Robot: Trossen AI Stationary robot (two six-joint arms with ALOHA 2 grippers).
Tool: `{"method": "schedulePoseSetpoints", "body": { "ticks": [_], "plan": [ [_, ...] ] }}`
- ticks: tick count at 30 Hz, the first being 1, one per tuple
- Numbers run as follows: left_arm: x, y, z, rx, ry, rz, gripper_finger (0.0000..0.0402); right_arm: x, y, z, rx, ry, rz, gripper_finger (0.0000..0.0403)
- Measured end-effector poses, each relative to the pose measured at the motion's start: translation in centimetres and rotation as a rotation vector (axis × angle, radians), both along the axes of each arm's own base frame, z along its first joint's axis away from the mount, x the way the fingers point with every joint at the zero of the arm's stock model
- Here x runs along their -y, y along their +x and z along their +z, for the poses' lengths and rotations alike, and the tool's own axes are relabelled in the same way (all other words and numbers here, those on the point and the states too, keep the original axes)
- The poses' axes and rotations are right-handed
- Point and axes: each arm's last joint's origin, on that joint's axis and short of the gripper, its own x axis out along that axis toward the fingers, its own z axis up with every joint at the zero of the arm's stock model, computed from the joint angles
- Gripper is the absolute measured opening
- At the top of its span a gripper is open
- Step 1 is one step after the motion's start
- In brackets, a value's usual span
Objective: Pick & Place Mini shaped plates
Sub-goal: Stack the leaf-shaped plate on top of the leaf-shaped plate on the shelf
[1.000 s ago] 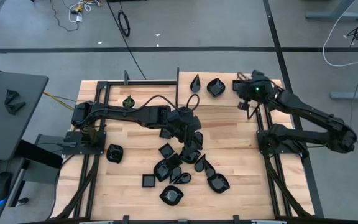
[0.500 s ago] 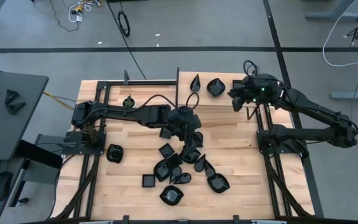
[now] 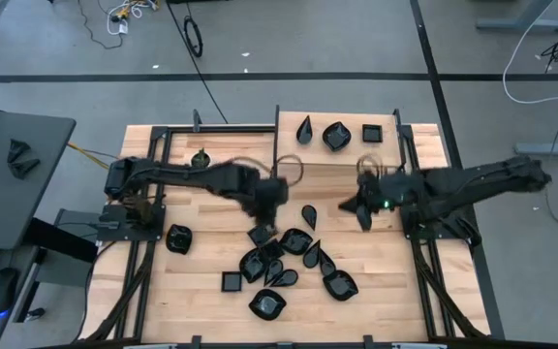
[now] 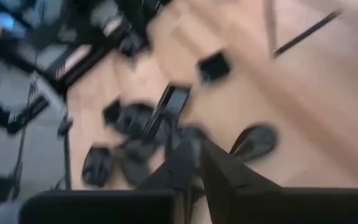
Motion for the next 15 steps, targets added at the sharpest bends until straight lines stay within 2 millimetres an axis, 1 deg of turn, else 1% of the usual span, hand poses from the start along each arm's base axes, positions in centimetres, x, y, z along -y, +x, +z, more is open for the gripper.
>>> {"method": "schedulePoseSetpoints", "body": {
  "ticks": [4, 7, 11, 15],
  "plan": [
    [2.3, -2.0, -0.3, -0.147, 0.144, -0.056, 0.0138, -3.0, 0.9, -1.4, -0.074, 0.036, 0.049, 0.0007],
    [3.8, -2.6, -0.8, -0.169, 0.182, -0.095, 0.0138, -4.8, 1.9, -3.0, -0.152, 0.069, 0.062, 0.0005],
    [5.1, -3.7, -2.3, -0.210, 0.183, -0.117, 0.0138, -6.4, 3.0, -5.4, -0.279, 0.137, 0.057, 0.0028],
    [5.1, -5.5, -3.7, -0.230, 0.145, -0.083, 0.0138, -7.5, 3.8, -7.5, -0.418, 0.204, 0.110, 0.0072]
  ]
}}
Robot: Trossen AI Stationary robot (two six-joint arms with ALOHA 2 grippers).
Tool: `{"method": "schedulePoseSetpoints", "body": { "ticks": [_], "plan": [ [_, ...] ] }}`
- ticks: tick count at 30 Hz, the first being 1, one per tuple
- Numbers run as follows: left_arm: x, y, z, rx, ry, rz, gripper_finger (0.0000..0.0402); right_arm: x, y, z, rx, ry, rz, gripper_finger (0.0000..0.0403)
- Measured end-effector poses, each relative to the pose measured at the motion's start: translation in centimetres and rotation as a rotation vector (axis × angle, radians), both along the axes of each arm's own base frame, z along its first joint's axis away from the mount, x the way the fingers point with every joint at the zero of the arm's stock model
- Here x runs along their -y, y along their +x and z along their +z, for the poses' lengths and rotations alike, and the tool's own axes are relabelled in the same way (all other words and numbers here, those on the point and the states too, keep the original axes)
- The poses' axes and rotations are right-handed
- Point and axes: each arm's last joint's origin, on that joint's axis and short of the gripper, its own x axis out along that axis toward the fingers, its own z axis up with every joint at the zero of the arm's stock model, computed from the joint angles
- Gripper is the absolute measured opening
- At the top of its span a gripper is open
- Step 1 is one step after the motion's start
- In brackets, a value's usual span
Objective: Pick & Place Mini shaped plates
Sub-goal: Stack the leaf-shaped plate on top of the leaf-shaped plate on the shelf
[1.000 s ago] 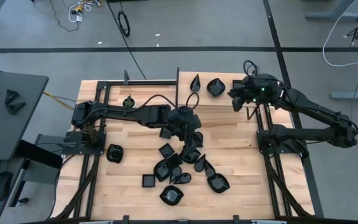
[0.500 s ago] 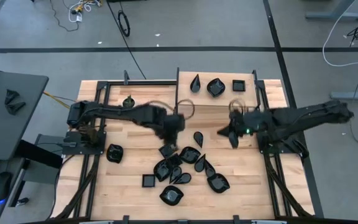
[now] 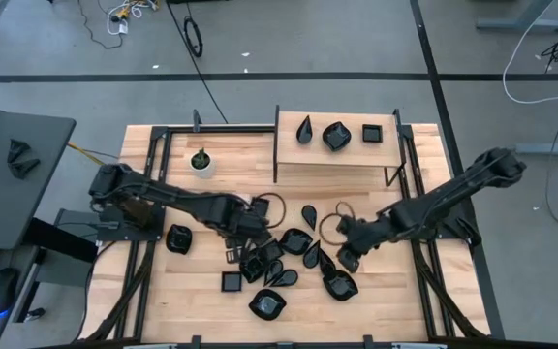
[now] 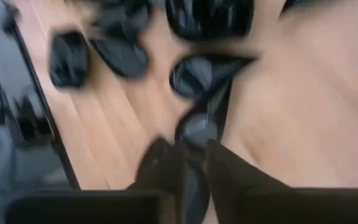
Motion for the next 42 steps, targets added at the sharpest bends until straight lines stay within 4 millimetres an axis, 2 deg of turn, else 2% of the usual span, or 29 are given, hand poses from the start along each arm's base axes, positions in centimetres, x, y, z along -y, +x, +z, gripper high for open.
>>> {"method": "schedulePoseSetpoints", "body": {
  "ticks": [5, 9, 13, 20, 24, 32, 37, 42],
  "plan": [
    [-0.2, -2.8, -1.7, -0.008, -0.024, 0.068, 0.0138, -1.3, 0.5, -2.4, -0.113, -0.001, 0.155, 0.0133],
    [-0.2, -4.9, -2.8, -0.025, -0.030, 0.135, 0.0138, -2.1, 0.8, -4.0, -0.150, -0.040, 0.290, 0.0162],
    [0.2, -6.0, -4.1, -0.022, -0.048, 0.192, 0.0138, -2.4, 1.3, -5.5, -0.154, -0.103, 0.389, 0.0164],
    [1.5, -6.2, -5.1, 0.031, -0.097, 0.233, 0.0138, -2.8, 2.1, -7.1, -0.132, -0.156, 0.494, 0.0140],
    [1.8, -6.3, -5.2, 0.039, -0.104, 0.240, 0.0138, -2.9, 2.3, -7.0, -0.100, -0.149, 0.512, 0.0108],
    [1.9, -6.3, -5.2, 0.046, -0.098, 0.243, 0.0138, -3.1, 2.3, -6.8, -0.100, -0.087, 0.515, 0.0010],
    [1.9, -6.3, -5.2, 0.050, -0.098, 0.243, 0.0138, -3.1, 1.8, -5.5, -0.110, 0.013, 0.472, 0.0008],
    [1.9, -6.2, -5.2, 0.056, -0.092, 0.244, 0.0138, -2.4, 0.7, -2.0, -0.035, 0.082, 0.386, 0.0004]
  ]
}}
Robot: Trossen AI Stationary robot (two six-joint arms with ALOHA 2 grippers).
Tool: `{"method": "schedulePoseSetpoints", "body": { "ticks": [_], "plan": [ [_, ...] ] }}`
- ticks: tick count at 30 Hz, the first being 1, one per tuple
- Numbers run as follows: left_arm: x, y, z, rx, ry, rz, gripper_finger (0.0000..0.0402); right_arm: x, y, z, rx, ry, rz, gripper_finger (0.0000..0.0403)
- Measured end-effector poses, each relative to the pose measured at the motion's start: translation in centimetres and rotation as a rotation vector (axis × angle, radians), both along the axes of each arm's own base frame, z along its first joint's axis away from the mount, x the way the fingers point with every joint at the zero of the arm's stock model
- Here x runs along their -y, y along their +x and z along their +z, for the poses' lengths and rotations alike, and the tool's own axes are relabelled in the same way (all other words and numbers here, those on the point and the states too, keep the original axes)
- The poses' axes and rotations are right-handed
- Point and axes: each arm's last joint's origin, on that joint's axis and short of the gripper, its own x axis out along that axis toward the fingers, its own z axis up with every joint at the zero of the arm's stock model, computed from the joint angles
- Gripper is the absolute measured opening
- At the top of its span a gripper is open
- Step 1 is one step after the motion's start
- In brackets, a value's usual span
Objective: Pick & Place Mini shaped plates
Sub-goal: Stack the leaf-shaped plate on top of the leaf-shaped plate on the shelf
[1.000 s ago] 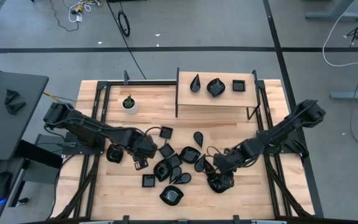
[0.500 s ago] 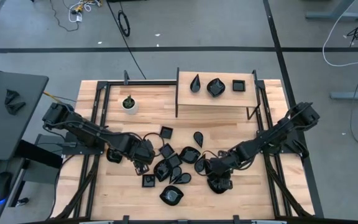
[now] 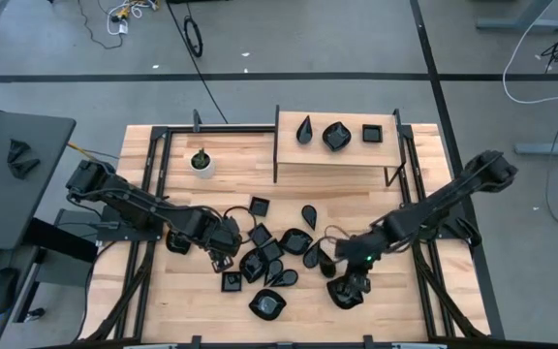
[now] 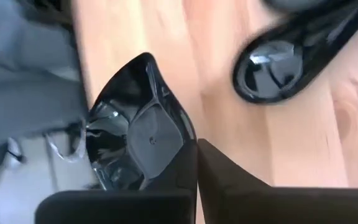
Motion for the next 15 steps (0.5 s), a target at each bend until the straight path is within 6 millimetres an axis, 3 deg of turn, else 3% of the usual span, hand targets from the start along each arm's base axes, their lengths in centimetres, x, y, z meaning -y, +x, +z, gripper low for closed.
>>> {"method": "schedulePoseSetpoints", "body": {
  "ticks": [7, 12, 15],
  "plan": [
    [0.0, 0.3, 0.1, 0.044, 0.031, 0.008, 0.0138, 4.0, -1.6, 6.5, 0.254, 0.054, -0.366, 0.0002],
    [-0.1, 0.6, 0.2, 0.085, 0.058, 0.017, 0.0138, 9.1, -2.0, 11.5, 0.472, -0.007, -0.694, 0.0001],
    [-0.1, 0.7, 0.2, 0.091, 0.067, 0.020, 0.0138, 12.7, -2.2, 14.0, 0.516, -0.101, -0.912, 0.0001]
  ]
}}
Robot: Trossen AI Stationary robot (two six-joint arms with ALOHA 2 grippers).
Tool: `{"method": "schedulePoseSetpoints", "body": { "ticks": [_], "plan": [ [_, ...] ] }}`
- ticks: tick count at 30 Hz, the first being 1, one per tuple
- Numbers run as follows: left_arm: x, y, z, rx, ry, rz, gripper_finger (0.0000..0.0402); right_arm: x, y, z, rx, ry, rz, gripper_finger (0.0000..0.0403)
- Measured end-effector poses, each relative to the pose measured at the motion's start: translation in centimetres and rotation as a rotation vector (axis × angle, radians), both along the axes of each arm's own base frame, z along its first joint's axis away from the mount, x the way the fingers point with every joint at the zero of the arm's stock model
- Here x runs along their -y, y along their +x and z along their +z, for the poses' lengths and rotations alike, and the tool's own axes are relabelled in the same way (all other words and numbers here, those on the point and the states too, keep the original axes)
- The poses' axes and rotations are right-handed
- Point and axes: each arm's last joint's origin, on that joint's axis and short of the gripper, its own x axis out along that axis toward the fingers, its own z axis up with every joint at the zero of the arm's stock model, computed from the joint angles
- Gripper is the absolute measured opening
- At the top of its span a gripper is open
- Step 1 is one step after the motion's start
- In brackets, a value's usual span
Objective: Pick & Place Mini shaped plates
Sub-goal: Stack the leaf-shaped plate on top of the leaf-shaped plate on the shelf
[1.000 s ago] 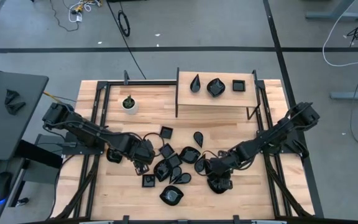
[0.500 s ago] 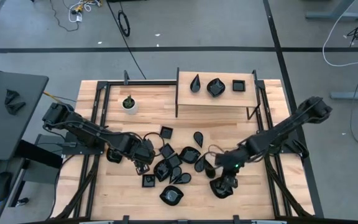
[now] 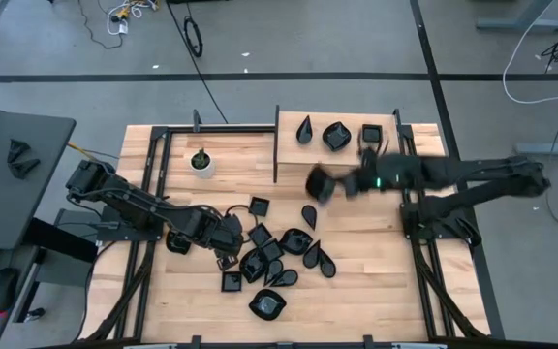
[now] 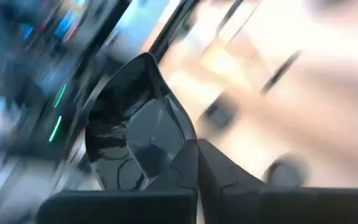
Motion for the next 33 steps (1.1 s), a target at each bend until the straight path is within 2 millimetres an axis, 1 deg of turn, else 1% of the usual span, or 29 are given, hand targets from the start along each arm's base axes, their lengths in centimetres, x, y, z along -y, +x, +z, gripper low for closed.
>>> {"method": "schedulePoseSetpoints", "body": {
  "ticks": [3, 4, 6, 8, 10, 12, 17, 23, 33],
  "plan": [
    [-0.1, 0.1, 0.0, 0.010, 0.005, 0.007, 0.0138, 3.8, -0.3, 1.6, -0.062, -0.070, -0.178, 0.0001],
    [-0.2, 0.1, 0.0, 0.011, 0.005, 0.009, 0.0138, 5.0, -0.5, 1.7, -0.099, -0.084, -0.225, 0.0001],
    [-0.2, 0.2, 0.0, 0.017, 0.008, 0.012, 0.0138, 7.5, -1.0, 1.5, -0.172, -0.093, -0.326, 0.0000],
    [-0.2, 0.3, 0.1, 0.022, 0.008, 0.016, 0.0138, 9.6, -1.6, 1.1, -0.212, -0.082, -0.397, 0.0000],
    [-0.2, 0.3, 0.1, 0.026, 0.007, 0.016, 0.0138, 11.2, -2.0, 0.5, -0.257, -0.052, -0.439, 0.0000],
    [-0.2, 0.3, 0.1, 0.031, 0.004, 0.021, 0.0138, 12.4, -2.3, -0.2, -0.303, -0.032, -0.461, 0.0000],
    [-0.2, 0.4, 0.1, 0.049, 0.009, 0.047, 0.0138, 14.2, -1.6, -1.6, -0.356, 0.002, -0.433, 0.0000],
    [-0.2, 0.5, 0.1, 0.061, 0.005, 0.048, 0.0138, 15.4, -0.7, -3.2, -0.426, 0.035, -0.438, 0.0005],
    [-0.2, 0.5, 0.1, 0.060, 0.005, 0.048, 0.0138, 15.7, -0.6, -3.5, -0.440, 0.035, -0.467, 0.0037]
  ]
}}
